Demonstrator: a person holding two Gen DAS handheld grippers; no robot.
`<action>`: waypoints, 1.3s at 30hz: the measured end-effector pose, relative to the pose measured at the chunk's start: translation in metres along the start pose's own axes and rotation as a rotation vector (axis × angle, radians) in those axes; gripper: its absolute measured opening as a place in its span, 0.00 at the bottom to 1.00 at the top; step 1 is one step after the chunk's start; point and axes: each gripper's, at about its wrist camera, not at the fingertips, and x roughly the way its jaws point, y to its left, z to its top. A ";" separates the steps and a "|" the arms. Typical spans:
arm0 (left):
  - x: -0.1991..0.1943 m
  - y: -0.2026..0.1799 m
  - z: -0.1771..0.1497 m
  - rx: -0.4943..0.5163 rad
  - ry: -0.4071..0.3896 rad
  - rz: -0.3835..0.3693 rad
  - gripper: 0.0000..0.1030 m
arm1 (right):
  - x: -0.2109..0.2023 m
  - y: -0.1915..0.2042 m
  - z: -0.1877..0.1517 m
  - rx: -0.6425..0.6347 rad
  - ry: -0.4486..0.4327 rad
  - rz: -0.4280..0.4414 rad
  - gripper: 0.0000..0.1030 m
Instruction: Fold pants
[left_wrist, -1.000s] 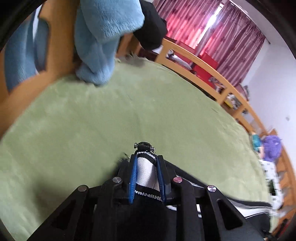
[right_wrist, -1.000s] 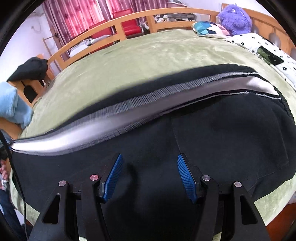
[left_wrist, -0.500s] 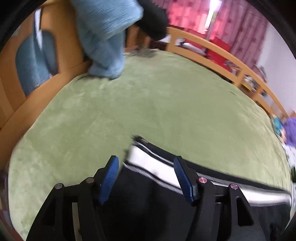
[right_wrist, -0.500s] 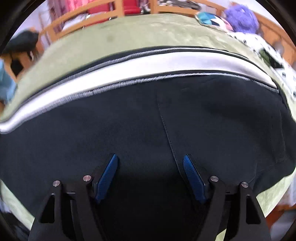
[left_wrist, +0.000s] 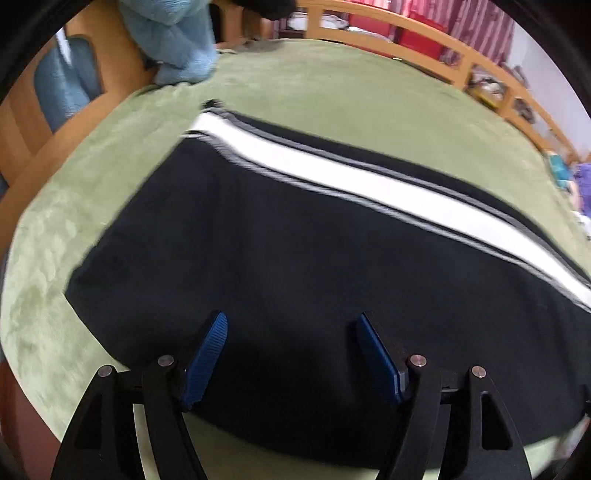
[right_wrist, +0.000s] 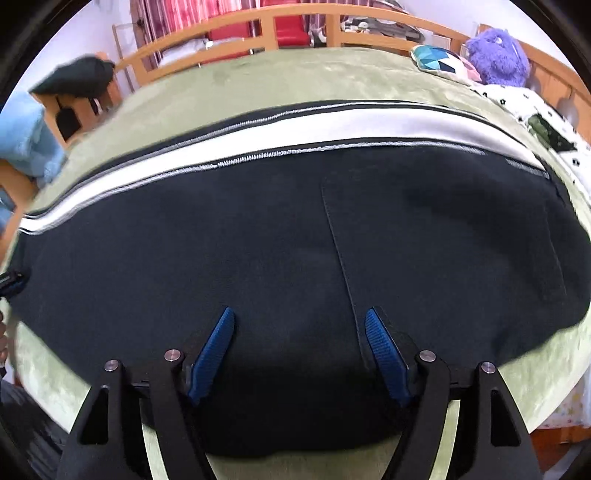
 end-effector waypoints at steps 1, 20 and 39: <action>-0.007 -0.007 -0.003 0.004 -0.009 -0.021 0.69 | -0.006 -0.006 -0.003 0.020 -0.028 0.014 0.71; -0.019 -0.118 -0.065 0.164 0.047 -0.070 0.77 | -0.083 -0.187 -0.020 0.334 -0.241 -0.098 0.79; 0.010 -0.155 -0.064 0.218 0.034 -0.115 0.77 | -0.030 -0.263 0.059 0.443 -0.262 0.116 0.33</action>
